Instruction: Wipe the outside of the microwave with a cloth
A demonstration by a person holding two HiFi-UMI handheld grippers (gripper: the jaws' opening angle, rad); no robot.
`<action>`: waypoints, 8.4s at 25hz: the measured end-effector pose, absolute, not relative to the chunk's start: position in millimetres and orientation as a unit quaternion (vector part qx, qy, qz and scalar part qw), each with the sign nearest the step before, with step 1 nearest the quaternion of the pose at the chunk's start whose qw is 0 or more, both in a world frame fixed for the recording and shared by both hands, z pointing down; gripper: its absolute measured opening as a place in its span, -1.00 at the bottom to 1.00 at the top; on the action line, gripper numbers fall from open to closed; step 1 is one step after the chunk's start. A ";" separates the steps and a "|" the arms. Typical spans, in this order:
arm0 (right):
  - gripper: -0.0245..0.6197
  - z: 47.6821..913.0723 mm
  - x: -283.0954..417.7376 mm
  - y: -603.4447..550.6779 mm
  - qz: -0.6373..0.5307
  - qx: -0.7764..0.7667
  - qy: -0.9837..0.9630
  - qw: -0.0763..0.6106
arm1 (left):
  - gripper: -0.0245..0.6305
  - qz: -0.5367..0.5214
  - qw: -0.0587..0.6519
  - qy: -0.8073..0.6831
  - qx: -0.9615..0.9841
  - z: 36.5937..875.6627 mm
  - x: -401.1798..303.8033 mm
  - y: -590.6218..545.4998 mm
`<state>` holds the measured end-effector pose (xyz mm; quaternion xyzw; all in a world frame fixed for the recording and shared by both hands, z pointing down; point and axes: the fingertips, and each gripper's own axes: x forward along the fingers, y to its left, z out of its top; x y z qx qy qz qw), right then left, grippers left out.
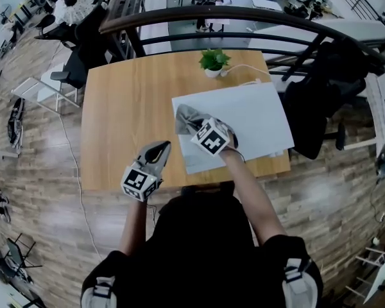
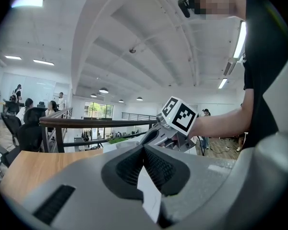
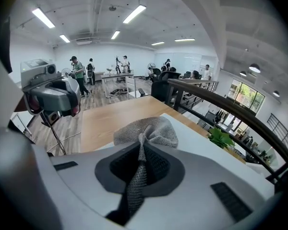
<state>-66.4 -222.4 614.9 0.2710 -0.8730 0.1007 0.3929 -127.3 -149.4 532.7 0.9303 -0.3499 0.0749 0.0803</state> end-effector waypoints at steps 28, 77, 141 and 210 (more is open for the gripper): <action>-0.89 615.6 113.3 -260.2 0.122 0.329 -0.852 0.389 | -0.92 0.082 0.082 -0.354 0.928 526.5 -19.0 -169.9; -0.89 608.6 320.0 -326.7 0.144 0.478 -0.785 0.367 | -0.92 0.095 0.076 -0.377 0.918 520.9 12.2 -168.1; -0.89 602.9 67.0 -327.0 0.083 0.420 -0.821 0.379 | -0.92 0.070 0.076 -0.405 0.909 523.2 -127.7 -135.4; -0.89 590.4 -81.7 -264.8 -0.031 0.327 -0.881 0.341 | -0.92 0.068 0.069 -0.421 0.902 518.6 -175.2 -120.4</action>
